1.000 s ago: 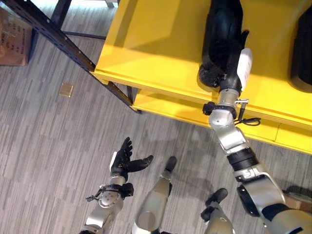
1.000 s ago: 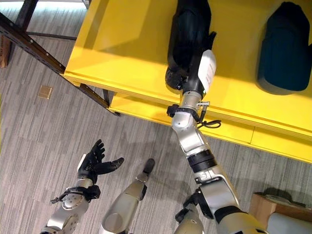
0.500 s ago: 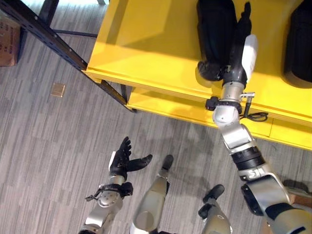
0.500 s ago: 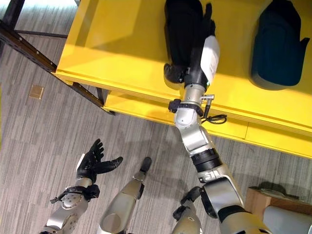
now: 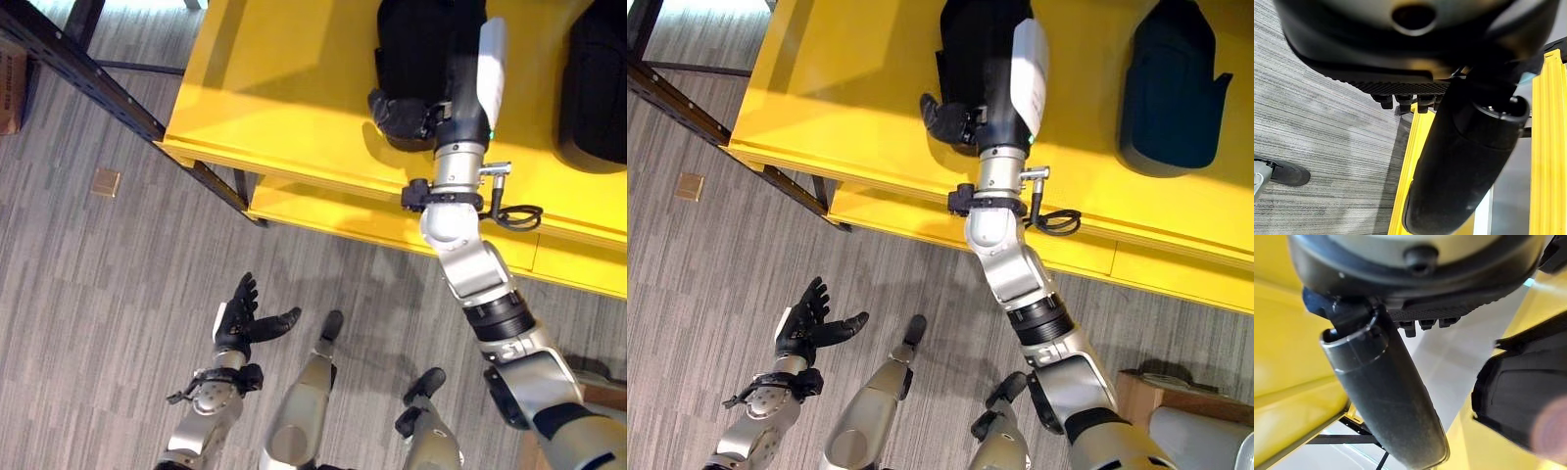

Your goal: Move parts from the plastic box to the shelf.

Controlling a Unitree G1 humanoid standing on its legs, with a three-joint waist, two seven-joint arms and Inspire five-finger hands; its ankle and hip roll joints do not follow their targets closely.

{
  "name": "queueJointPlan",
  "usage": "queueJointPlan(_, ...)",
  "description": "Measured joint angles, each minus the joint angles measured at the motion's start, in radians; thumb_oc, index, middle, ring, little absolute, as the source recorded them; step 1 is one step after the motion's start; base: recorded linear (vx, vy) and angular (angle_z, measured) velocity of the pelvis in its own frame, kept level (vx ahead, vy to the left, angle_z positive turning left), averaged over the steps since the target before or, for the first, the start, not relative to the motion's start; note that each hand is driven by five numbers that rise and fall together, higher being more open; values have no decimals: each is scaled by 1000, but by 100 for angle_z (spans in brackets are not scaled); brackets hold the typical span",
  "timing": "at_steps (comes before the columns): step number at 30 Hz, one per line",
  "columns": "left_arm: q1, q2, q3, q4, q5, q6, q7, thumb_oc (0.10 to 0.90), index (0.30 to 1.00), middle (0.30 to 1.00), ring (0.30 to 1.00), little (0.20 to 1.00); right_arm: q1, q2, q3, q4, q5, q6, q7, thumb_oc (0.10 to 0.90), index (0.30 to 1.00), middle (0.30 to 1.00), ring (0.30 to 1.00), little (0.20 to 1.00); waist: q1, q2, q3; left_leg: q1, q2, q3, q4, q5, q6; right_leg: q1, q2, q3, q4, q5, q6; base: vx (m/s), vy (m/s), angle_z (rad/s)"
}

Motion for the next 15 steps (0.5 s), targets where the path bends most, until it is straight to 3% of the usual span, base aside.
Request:
queueJointPlan(4,3,0,5,0,0,2,3,900,1000,1000,1000,1000,46,2,1,-83,14,-39,26,900,1000,1000,1000,1000,-2,-6,-1,15,3,12,-1,0,0,4,0,16,2,2,-1,-2,-14,-8)
queueJointPlan(11,25,0,43,0,0,9,5,900,1000,1000,1000,1000,176,-14,-4,-197,103,-86,66,900,1000,1000,1000,1000,-42,-58,-23,44,18,37,0,-6,-3,11,7,44,3,4,-10,11,-12,-12)
queueJointPlan(15,48,-4,58,-2,0,22,1,900,1000,1000,1000,1000,242,-21,-14,-229,132,-98,85,900,1000,1000,1000,1000,-57,-68,-29,64,27,55,0,-15,-10,20,13,59,-3,7,-14,25,-16,-19)
